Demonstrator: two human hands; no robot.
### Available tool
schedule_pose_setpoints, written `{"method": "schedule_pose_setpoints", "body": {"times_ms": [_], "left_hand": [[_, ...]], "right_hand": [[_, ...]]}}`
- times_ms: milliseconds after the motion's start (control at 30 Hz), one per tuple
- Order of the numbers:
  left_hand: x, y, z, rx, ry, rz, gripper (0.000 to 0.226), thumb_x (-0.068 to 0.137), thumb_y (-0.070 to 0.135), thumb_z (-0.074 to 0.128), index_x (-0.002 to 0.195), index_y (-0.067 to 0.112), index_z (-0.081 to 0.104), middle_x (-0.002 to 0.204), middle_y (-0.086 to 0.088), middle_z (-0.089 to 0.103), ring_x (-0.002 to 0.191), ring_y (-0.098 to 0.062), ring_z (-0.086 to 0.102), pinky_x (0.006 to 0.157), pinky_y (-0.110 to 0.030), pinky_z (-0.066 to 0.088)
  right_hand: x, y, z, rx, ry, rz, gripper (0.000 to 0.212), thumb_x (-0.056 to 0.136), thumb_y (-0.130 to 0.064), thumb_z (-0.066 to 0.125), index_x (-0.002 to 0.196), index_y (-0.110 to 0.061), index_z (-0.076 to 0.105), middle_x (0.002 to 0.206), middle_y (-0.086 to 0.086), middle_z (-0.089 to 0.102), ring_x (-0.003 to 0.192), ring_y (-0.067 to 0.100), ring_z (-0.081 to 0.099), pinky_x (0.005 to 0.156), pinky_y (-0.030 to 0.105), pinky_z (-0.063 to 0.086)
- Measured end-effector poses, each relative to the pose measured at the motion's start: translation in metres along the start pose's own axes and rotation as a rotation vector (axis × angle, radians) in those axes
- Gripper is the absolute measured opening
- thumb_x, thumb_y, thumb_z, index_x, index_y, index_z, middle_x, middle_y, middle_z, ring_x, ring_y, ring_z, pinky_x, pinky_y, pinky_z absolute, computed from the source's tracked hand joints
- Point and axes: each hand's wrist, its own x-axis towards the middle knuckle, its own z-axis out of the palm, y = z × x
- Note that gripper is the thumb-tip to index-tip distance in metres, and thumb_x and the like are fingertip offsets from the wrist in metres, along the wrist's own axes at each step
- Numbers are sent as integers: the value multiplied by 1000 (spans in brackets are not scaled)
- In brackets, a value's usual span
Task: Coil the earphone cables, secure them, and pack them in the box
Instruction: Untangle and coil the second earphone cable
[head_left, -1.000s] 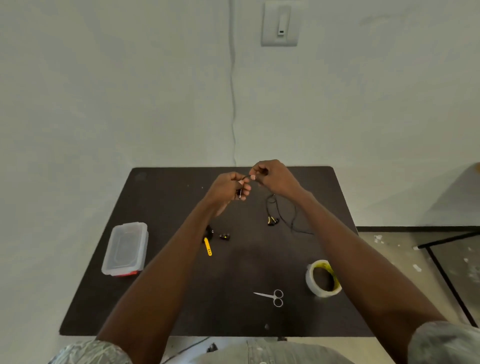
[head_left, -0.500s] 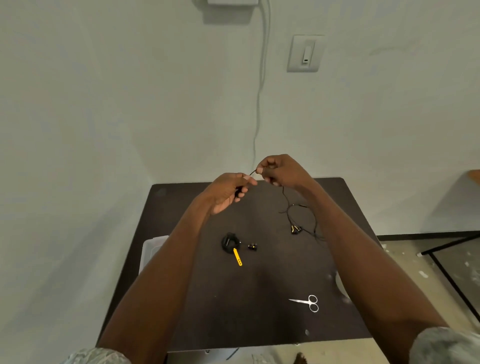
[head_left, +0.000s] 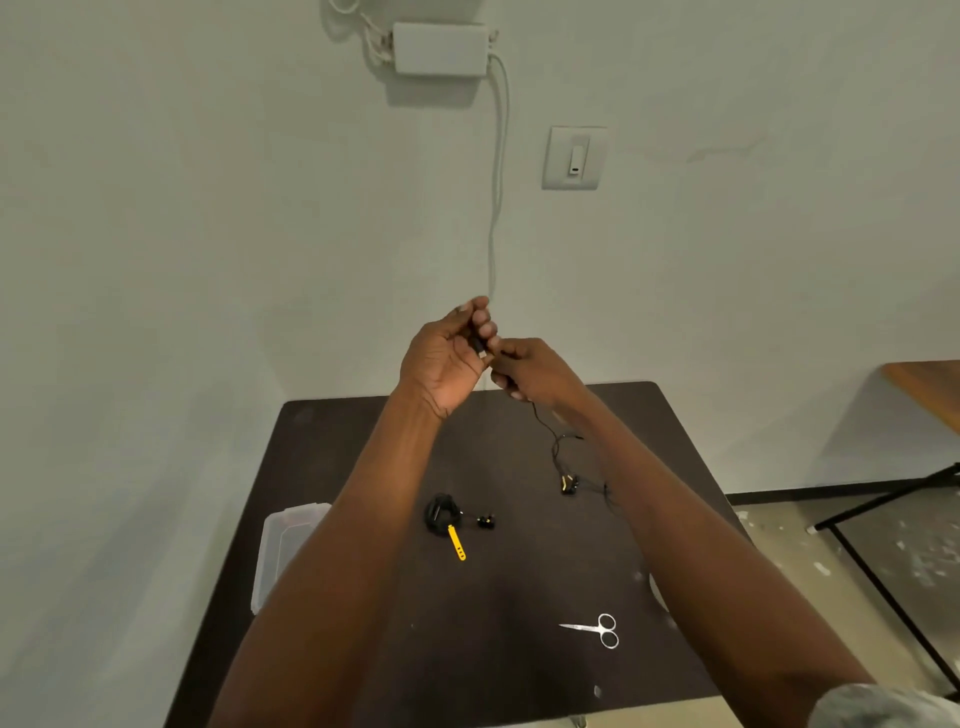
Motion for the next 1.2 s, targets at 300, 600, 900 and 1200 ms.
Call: {"method": "schedule_pose_setpoints", "body": {"times_ms": [300,600,900,1200], "left_hand": [[16,-21,22,271,147,427,22,94,-8,48,107,1,63,100,-12,71,100,-26,68,85,-29,55],[18,-41,27,1005,239,396,23,86,-3,42,89,8,62,73,3,61,63,-1,56,65,-13,44],[17,-51,30,1015,154,321,36,103,23,36,93,9,67,68,-3,52,60,-10,42,56,-16,36],[11,-43,45,683,-70,45,31,102,19,39,83,5,59,59,-1,37,53,-14,30,53,-28,27]], "right_hand": [[-8,-12,-32,-35,-166,22,26,99,-28,54,83,-11,67,58,0,53,44,10,39,45,22,32],[-17,-27,-67,99,-232,-83,20,94,-20,59,89,-3,67,61,4,50,47,13,36,46,25,27],[-4,-31,-100,357,-48,-204,23,99,-21,51,88,-5,65,62,1,45,49,14,30,48,27,21],[11,-14,-96,273,133,-136,24,99,-18,50,85,-6,65,63,3,46,45,10,32,43,21,23]]}}
